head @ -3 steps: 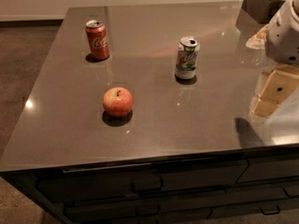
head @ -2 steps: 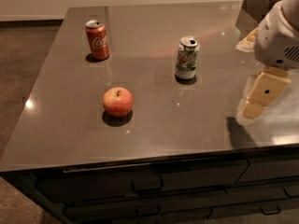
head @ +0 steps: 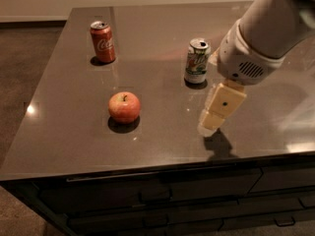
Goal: Move apple near coke can
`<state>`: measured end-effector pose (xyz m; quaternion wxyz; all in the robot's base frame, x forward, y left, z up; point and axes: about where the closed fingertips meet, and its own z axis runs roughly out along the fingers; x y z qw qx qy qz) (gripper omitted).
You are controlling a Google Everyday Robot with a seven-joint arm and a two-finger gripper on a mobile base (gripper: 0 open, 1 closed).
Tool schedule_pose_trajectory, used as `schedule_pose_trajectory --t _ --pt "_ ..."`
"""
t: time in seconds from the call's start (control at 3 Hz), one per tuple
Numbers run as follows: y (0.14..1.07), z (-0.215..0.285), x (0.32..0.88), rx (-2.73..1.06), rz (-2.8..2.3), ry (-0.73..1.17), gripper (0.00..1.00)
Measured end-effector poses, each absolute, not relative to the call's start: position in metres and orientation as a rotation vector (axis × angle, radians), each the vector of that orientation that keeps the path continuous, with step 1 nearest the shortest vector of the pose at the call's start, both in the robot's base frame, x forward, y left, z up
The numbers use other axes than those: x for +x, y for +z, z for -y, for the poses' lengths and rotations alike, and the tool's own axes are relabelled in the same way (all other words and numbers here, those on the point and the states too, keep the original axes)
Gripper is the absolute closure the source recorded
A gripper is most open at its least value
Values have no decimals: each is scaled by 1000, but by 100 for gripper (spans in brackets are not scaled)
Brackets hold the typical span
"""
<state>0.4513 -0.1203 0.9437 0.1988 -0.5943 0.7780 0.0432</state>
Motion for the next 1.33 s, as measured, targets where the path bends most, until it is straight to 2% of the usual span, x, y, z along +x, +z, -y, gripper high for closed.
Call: schedule_pose_trajectory --t 1.33 --pt "886 -43 496 -1860 -1906 439 0"
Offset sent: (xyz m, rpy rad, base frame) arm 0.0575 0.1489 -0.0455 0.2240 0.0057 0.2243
